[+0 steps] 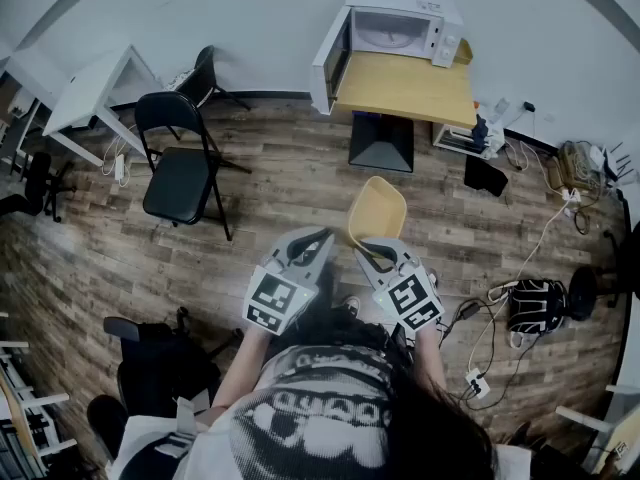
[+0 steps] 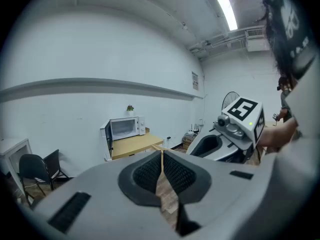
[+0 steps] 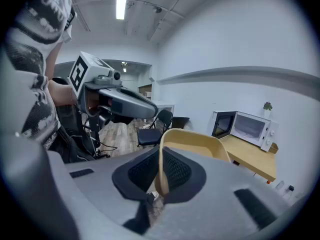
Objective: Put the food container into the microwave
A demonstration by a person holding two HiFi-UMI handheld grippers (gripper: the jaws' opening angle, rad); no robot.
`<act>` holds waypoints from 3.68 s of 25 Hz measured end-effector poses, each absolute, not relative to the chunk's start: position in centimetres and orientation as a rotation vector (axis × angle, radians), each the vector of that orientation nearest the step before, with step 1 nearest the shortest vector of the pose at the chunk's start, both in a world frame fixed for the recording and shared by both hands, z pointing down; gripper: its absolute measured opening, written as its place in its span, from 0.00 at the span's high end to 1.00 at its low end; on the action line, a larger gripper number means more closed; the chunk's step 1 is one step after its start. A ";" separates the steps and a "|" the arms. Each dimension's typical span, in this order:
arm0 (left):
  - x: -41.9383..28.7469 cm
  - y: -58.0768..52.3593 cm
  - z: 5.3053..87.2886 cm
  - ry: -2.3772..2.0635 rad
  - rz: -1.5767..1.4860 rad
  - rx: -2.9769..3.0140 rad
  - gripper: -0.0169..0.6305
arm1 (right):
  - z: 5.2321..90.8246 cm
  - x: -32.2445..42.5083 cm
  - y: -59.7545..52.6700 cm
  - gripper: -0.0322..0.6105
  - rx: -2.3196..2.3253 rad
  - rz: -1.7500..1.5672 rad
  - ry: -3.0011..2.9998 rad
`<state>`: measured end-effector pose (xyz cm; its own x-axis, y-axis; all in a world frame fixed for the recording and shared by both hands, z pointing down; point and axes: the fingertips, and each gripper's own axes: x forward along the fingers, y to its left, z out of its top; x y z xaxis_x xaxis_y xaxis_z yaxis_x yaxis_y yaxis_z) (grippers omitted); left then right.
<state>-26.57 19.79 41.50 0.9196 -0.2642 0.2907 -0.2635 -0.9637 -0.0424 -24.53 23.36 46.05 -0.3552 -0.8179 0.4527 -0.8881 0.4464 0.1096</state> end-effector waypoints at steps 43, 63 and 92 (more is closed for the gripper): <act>-12.2 8.2 42.9 0.210 -0.464 -3.111 0.96 | 47.7 -10.4 11.7 0.91 1.551 0.271 -2.124; -0.9 -11.0 43.1 0.149 -0.486 -3.175 0.96 | 46.8 0.0 -7.1 0.91 1.542 0.351 -2.113; 3.7 -15.9 44.2 -0.011 -0.465 -3.221 0.96 | 48.7 4.8 -12.3 0.91 1.563 0.437 -2.012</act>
<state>3.74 -15.85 44.17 0.9593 0.0228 0.2815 -0.0093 -0.9936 0.1124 4.81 -12.30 48.69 -0.1732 -0.7811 0.5999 -0.9596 0.2709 0.0757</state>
